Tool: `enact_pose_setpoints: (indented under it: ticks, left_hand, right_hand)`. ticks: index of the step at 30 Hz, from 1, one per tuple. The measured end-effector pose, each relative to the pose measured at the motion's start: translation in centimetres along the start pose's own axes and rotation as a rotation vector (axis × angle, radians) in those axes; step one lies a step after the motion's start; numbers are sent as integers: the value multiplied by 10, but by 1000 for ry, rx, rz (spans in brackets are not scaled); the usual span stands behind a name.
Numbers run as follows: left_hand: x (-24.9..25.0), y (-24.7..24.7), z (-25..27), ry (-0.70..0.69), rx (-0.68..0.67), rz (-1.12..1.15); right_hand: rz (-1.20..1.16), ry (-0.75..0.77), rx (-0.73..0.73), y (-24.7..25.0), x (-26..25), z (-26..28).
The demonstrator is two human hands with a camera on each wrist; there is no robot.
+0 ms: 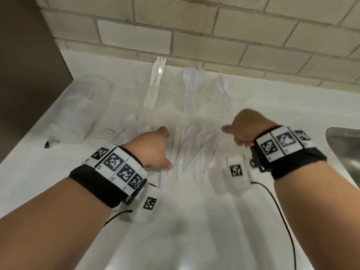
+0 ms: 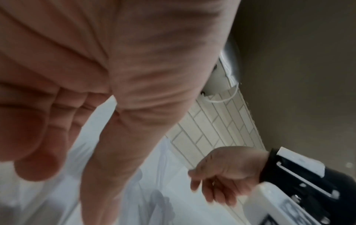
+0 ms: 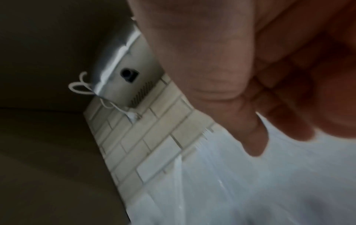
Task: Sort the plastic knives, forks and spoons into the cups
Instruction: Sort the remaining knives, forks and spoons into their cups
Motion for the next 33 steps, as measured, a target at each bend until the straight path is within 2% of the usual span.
enact_pose_setpoints:
  ticks: [1, 3, 7, 8, 15, 19, 24, 29, 31, 33]
  left_hand:
    - [4, -2, -1, -13, -8, -30]
    - [12, -4, -5, -33, -21, -78]
    - [24, -4, -16, -30, -46, -94]
    - [25, -5, -20, -33, -49, -87]
    - [25, -7, -36, 14, -63, 146]
    - [26, -5, -41, -37, -19, 88]
    - [22, -10, -42, 6, -70, 174]
    - [32, -4, -34, -56, -83, 19]
    - [33, -3, -33, -52, -99, 54]
    - [29, -4, -34, -21, -114, 199]
  right_hand:
    - [27, -20, -74, -16, 3, 7]
    - [17, -58, -134, -38, 7, 16]
    - [-278, -126, -189, -58, -3, 23]
    - [-292, -111, -202, -59, -10, 25]
    - [-88, 39, -234, -63, -48, 22]
    - [-20, 92, -169, -68, -64, 20]
    - [96, 161, -200, -75, -84, 18]
    - [123, 198, -197, -85, -97, 11]
    - [112, 199, -181, -85, -98, 10]
    - [76, 177, -156, -84, -96, 8]
Point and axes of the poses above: each hand's wrist, its own z-axis away from the middle knuckle, its own y-axis out of the back of the hand, x = y × z, the point moved 6 cm from there along -z, towards the middle knuckle, and after that the axes turned 7 degrees about x, right-handed, at the moved point
